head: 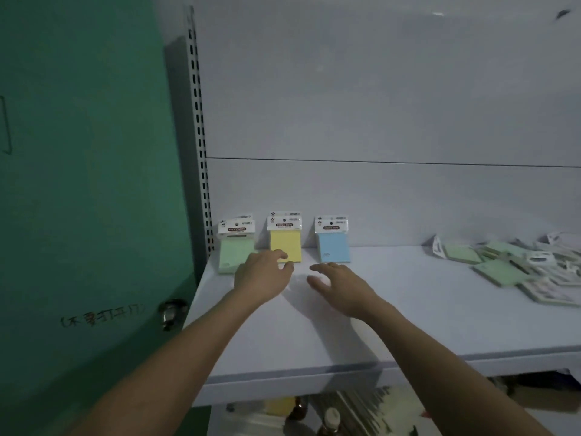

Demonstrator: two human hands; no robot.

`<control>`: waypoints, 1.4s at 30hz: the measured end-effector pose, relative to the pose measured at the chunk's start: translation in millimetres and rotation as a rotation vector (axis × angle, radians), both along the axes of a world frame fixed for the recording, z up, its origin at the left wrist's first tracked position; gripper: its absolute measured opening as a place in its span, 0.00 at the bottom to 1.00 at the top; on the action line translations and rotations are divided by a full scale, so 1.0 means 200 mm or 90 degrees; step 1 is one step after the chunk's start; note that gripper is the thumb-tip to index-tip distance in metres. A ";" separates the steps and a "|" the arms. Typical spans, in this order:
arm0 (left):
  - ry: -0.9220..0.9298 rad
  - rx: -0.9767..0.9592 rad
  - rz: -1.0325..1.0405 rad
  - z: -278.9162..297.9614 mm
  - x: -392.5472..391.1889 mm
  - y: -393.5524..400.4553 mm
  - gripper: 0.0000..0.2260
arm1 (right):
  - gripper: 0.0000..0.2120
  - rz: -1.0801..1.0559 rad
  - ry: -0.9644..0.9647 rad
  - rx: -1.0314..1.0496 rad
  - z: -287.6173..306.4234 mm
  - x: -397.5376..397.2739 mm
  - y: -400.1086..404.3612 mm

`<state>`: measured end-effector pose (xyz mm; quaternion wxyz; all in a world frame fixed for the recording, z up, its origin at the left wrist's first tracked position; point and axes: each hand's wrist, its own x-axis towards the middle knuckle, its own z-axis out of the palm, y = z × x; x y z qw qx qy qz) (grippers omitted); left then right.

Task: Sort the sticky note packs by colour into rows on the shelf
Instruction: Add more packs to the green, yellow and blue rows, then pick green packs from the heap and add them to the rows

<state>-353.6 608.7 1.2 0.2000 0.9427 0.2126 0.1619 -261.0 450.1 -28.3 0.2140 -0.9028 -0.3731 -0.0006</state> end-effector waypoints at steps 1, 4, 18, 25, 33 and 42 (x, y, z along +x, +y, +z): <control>0.019 -0.002 -0.002 0.00 0.01 -0.08 0.19 | 0.26 -0.009 0.010 -0.002 0.02 0.00 -0.08; 0.055 -0.033 -0.012 -0.01 0.05 -0.36 0.21 | 0.27 -0.031 0.040 0.007 0.07 0.01 -0.37; 0.074 -0.086 -0.152 -0.01 0.30 -1.81 0.24 | 0.24 -0.147 0.104 0.073 0.15 0.08 -1.95; 0.081 -0.132 -0.194 -0.10 0.50 -2.06 0.23 | 0.24 -0.209 0.130 0.091 0.04 0.28 -2.31; 0.039 -0.177 -0.159 -0.16 0.96 -2.08 0.21 | 0.22 -0.218 0.089 0.070 0.04 0.74 -2.37; 0.021 -0.193 -0.075 -0.23 1.44 -1.92 0.24 | 0.18 -0.157 0.021 0.072 0.11 1.36 -2.15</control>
